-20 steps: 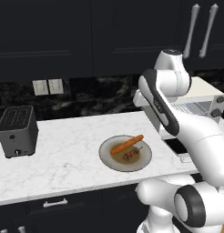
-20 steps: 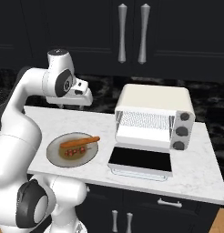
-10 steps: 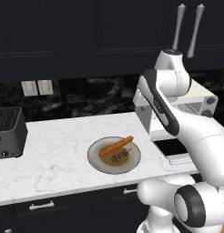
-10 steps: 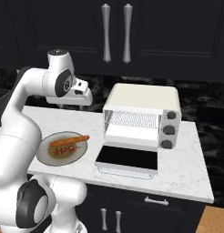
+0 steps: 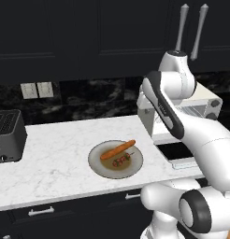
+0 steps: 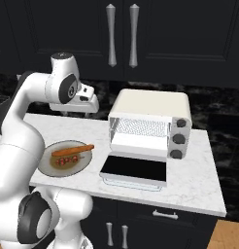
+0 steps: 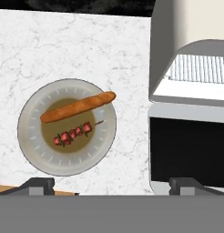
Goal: Pick up the kebab skewer and baguette bread, and place them inside the toaster oven. Close the toaster oven door and start by setting the timer.
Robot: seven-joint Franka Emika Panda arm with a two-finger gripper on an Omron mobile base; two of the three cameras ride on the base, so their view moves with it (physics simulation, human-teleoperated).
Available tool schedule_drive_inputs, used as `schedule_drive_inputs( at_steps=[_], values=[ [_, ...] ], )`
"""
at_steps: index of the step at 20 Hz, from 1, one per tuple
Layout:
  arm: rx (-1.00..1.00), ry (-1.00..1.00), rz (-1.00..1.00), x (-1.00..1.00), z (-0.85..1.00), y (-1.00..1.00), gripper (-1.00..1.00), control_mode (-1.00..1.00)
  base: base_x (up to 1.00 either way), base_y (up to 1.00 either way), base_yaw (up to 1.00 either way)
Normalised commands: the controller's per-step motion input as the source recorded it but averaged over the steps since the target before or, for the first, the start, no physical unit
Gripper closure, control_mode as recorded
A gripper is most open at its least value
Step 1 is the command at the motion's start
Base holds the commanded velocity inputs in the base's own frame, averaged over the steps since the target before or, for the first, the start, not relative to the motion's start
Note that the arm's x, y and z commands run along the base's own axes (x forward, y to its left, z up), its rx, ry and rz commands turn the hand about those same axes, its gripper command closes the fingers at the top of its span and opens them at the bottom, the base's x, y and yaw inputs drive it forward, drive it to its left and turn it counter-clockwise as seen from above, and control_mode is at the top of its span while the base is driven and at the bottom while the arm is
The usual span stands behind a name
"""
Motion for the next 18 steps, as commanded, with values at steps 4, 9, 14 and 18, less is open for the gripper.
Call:
schedule_drive_inputs(
  at_steps=[4, 9, 14, 18],
  values=[
    [0.0, 0.0, 0.0, 0.0, 0.0, 0.0, -1.0, 1.0, 0.0, 0.0, 0.0],
    [0.0, 0.0, 0.0, 0.0, 0.0, 0.0, -1.0, -1.0, 0.0, 0.0, 0.0],
    [0.0, 0.0, 0.0, 0.0, 0.0, 0.0, -1.0, -1.0, 0.0, 0.0, 0.0],
    [-0.01, -0.02, 0.0, -0.11, -0.1, 0.0, -1.0, -1.0, 0.0, 0.0, 0.0]
  ],
)
